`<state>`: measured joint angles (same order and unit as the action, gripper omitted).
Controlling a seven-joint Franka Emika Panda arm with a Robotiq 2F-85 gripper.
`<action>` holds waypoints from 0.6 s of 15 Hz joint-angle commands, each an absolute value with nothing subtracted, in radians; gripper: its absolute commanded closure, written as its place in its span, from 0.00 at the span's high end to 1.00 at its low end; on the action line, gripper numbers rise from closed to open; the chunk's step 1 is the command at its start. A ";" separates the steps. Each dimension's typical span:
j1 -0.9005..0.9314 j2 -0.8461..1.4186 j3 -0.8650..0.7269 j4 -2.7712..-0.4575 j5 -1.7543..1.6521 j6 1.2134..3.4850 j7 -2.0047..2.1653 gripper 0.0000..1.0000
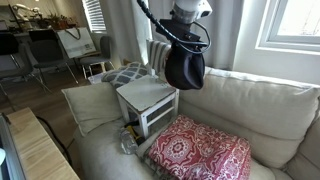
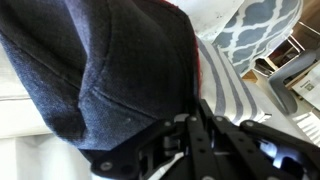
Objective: Put the black hat on the orange hat
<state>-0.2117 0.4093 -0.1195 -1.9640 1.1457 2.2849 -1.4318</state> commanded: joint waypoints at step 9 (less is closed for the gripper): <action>-0.290 0.472 -0.238 -1.932 0.645 2.363 -1.246 0.01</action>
<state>-0.2896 0.4297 -0.2322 -1.9439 0.7746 2.2802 -1.3139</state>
